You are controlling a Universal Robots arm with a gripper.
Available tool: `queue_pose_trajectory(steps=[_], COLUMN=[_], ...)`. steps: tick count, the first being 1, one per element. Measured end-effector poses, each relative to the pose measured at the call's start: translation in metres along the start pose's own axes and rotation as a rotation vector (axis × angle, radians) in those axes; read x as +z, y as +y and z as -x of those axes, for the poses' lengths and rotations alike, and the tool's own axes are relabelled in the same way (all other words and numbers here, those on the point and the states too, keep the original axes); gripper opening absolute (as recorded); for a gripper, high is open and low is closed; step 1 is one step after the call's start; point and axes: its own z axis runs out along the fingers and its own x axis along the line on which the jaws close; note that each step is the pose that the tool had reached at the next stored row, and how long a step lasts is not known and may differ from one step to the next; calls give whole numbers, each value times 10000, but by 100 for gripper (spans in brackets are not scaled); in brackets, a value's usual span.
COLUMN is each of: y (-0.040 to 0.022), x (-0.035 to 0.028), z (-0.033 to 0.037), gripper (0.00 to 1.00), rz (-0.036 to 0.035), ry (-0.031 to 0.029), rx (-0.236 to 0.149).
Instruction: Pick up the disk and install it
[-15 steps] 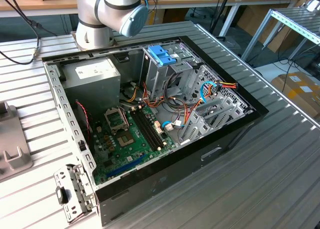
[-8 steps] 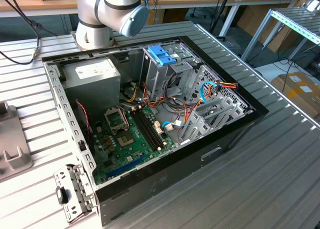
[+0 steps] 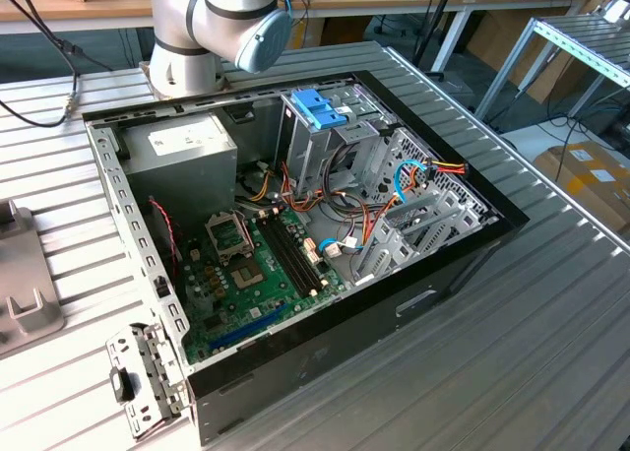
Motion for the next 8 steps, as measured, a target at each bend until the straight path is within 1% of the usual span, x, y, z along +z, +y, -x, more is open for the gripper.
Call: queue_pose_trajectory(steps=[8], y=[0], x=[0], z=[0], gripper=[11], rz=[16], ry=[22], rx=[-600])
